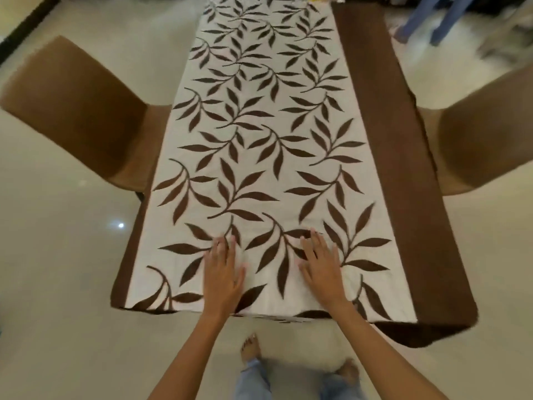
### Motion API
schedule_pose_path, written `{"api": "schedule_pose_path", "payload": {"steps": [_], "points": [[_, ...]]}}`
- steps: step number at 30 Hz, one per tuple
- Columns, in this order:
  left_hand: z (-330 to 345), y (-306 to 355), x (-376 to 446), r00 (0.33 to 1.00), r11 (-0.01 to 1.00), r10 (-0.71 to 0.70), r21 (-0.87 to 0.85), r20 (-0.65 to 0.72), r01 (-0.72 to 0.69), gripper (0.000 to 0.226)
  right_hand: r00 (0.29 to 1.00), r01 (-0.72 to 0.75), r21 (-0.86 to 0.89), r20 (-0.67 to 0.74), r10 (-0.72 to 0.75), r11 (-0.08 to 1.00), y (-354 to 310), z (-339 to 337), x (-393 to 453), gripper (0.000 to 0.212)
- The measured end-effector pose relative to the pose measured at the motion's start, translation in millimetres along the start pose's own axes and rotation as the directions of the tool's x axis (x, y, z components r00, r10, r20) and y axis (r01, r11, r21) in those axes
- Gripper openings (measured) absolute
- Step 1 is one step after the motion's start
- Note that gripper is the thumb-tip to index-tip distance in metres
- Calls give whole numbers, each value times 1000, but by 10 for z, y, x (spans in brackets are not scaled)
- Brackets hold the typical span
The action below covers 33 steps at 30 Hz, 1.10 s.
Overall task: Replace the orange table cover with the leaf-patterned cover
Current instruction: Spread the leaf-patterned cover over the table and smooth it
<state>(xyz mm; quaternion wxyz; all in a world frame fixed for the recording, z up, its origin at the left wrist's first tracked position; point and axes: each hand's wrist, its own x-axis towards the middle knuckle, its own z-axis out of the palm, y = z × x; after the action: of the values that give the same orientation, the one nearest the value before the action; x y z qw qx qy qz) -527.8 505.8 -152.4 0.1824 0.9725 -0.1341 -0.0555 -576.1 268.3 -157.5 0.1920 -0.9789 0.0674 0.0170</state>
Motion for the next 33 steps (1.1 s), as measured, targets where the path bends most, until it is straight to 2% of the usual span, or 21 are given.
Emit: {"api": "schedule_pose_path", "payload": {"steps": [5,7,11,13,17,20,23,26,33], "points": [[496,1595,41,979,980,183,-101,90,-174,55,985,-25,210,-159,59,977,871,-446,-359,38],[660,2228,76,967,976,210,-91,143,-198,53,973,-18,267,-217,79,964,1307,-701,-487,34],[849,3560,118,978,992,121,-66,173,-111,52,966,-68,354,-210,150,933,2225,-1357,-718,47],[909,4101,176,991,992,66,-118,117,-52,50,982,-44,360,-154,105,932,2643,-1708,-751,55],[970,4991,392,999,982,9,-187,47,-1,48,1000,25,316,-9,-23,949,3436,-2313,-651,38],[1019,5542,595,1000,973,-1,-232,18,5,47,998,62,316,8,-68,947,3949,-2691,-466,35],[1090,5960,865,999,973,-7,-230,-32,-1,45,995,91,373,2,-98,923,4367,-3051,-126,39],[1242,6341,1223,992,969,-96,-236,-76,76,45,988,139,434,-3,-153,890,4820,-3328,355,40],[1518,7512,2602,940,938,-293,-242,-172,248,43,931,351,248,15,-366,903,6038,-4147,1752,51]]}}
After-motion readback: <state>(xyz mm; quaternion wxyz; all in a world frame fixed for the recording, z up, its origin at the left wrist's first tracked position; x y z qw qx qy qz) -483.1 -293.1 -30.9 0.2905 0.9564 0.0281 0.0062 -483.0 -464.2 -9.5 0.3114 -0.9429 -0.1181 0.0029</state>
